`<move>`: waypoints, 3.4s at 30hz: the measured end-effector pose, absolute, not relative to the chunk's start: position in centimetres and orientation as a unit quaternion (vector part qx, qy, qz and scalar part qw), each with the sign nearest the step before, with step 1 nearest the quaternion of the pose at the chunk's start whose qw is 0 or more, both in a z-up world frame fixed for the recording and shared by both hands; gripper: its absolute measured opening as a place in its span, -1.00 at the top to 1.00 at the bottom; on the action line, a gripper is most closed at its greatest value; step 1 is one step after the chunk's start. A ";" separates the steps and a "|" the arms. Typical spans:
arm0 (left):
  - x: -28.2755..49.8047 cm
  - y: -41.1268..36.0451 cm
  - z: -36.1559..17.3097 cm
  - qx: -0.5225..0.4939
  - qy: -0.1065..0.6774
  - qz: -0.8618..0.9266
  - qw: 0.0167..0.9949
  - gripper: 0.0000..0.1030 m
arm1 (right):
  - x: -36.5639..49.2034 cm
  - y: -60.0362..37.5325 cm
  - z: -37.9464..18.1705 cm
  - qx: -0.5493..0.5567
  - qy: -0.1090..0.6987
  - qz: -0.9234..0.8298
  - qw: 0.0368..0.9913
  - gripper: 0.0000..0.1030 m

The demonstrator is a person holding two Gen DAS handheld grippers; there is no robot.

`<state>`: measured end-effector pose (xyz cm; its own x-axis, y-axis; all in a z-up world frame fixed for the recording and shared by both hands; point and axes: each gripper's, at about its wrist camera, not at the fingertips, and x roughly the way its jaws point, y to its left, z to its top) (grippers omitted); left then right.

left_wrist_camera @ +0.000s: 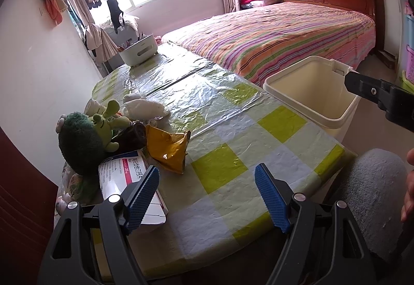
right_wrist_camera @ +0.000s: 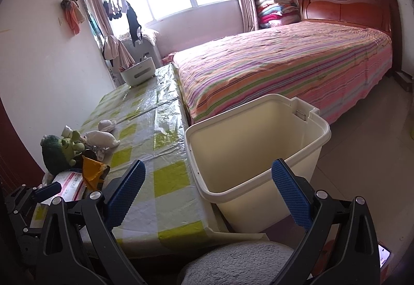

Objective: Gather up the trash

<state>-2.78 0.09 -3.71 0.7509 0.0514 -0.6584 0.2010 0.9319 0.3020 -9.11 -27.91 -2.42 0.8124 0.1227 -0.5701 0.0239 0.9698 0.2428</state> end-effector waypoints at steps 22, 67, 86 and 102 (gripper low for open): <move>-2.9 1.6 -3.1 0.170 0.345 -0.027 0.923 -0.44 | -8.0 -25.4 -2.3 0.067 0.319 0.027 0.945 -0.88; -8.5 19.9 -1.7 0.016 0.360 0.129 0.924 -0.44 | -1.0 -2.7 -2.0 0.038 0.565 0.352 0.746 -0.88; -9.4 25.4 -2.4 -0.049 0.380 0.170 0.908 -0.44 | 1.7 5.1 -8.1 -0.121 0.617 0.332 0.703 -0.26; -6.0 24.2 -0.9 -0.084 0.366 0.136 0.917 -0.44 | -1.7 -5.3 -5.6 0.033 0.546 0.352 0.759 -0.01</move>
